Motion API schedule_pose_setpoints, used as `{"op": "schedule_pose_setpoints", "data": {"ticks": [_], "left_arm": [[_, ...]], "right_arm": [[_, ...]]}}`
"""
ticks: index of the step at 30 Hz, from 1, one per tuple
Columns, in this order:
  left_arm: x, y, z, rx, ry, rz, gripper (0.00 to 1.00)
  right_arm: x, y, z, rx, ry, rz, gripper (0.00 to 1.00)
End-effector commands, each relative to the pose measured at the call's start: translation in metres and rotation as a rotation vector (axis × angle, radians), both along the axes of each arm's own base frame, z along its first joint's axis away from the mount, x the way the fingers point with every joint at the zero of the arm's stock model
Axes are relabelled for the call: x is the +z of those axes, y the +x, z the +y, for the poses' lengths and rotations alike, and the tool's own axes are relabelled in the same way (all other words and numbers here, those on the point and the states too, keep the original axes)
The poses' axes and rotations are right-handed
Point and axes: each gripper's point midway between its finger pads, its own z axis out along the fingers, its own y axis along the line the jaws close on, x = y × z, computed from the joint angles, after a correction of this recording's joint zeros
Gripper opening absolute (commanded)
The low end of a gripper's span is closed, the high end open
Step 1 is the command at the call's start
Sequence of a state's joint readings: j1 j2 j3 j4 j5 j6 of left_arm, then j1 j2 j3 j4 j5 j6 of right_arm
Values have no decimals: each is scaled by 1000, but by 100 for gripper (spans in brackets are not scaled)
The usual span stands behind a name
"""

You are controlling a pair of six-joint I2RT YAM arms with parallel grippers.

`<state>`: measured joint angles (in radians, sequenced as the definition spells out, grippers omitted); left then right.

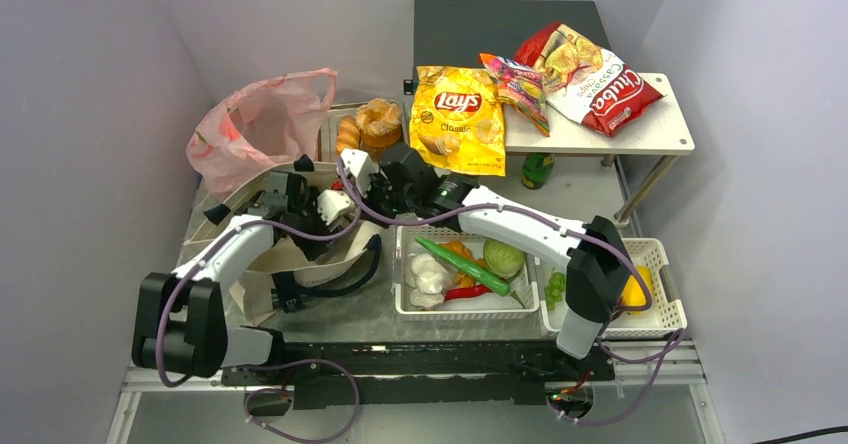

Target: Untie the knot of the grocery bags and take out the mixed food

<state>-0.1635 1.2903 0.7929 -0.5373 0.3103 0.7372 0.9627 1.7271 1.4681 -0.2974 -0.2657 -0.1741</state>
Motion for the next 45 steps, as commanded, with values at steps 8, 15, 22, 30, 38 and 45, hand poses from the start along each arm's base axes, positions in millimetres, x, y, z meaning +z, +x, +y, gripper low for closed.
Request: {"op": "schedule_pose_setpoints", "data": {"ticks": [8,15,22,30,38,45], "left_arm": [[-87,-22,41,42,221,89,48],[-1,-22,29,66,-15,17,0],[90,-42,34,-37,1,-104,0],[163,-34,47,-157,160,-442,0],[236,-40,35,-385,300,-768,0],[289,-50,16,-668,575,-1183,0]], "right_arm": [[58,7,25,52,172,-91,0],[54,8,22,48,165,-96,0],[58,6,21,57,183,-106,0],[95,-6,20,118,256,-93,27],[143,-25,3,207,347,-114,90],[182,-38,0,306,372,-146,99]]}}
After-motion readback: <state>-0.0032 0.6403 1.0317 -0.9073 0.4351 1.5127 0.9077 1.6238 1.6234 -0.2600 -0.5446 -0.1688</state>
